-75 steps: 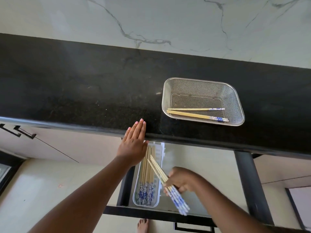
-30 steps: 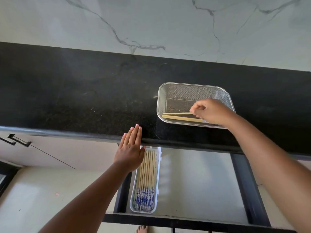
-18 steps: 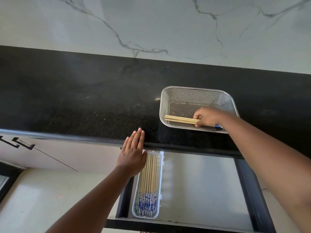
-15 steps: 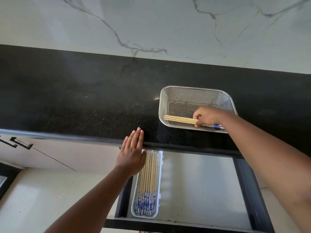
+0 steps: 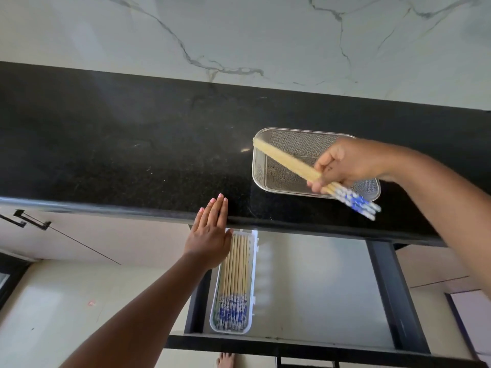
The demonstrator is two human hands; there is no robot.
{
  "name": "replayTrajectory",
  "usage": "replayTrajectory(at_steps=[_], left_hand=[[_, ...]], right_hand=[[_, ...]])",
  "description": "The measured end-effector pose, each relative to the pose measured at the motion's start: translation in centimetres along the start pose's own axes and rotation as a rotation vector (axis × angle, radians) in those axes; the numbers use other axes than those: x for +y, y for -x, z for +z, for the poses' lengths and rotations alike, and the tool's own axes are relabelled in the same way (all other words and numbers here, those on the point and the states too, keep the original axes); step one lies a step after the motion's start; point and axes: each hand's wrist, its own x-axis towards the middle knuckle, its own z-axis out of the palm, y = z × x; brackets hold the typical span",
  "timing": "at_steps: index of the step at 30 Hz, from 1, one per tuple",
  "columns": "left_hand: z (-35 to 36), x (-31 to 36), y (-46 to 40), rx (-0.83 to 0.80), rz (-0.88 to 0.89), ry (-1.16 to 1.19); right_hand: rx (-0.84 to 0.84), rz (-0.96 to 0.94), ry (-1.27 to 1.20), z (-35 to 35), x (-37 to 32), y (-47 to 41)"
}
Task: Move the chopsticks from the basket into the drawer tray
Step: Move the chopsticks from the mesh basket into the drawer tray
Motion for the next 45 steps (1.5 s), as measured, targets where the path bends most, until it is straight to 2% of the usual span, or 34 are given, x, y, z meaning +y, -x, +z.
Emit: replayTrajectory(at_steps=[2, 5, 7, 9, 14, 19, 22, 27, 33, 45], left_hand=[[0.0, -0.1, 0.0, -0.003, 0.005, -0.002], [0.0, -0.1, 0.0, -0.005, 0.004, -0.011], [-0.1, -0.1, 0.0, -0.009, 0.006, -0.007], [-0.2, -0.2, 0.0, -0.008, 0.012, -0.006], [-0.2, -0.3, 0.1, 0.0, 0.018, -0.002], [-0.2, -0.2, 0.1, 0.001, 0.024, -0.014], [-0.2, -0.4, 0.1, 0.008, 0.028, -0.015], [0.1, -0.6, 0.1, 0.019, 0.041, -0.024], [0.2, -0.7, 0.1, 0.026, 0.046, -0.027], [0.2, -0.7, 0.1, 0.028, 0.04, -0.014]], right_hand=[[-0.21, 0.055, -0.041, 2.6, 0.4, 1.6], [-0.536, 0.264, 0.021, 8.6, 2.3, 2.0], [-0.623, 0.426, -0.011, 13.0, 3.8, 1.2], [-0.539, 0.495, -0.067, 16.8, 5.1, -0.2], [-0.144, 0.444, -0.36, 24.7, 5.0, -4.7], [0.138, 0.386, -0.33, 28.7, 3.2, -8.5], [0.252, 0.427, -0.385, 30.3, 2.6, -9.9], [0.232, 0.514, -0.432, 33.6, 2.6, -10.5], [0.284, 0.564, -0.221, 34.4, 2.0, -11.1], [0.396, 0.505, -0.049, 34.2, 1.7, -10.4]])
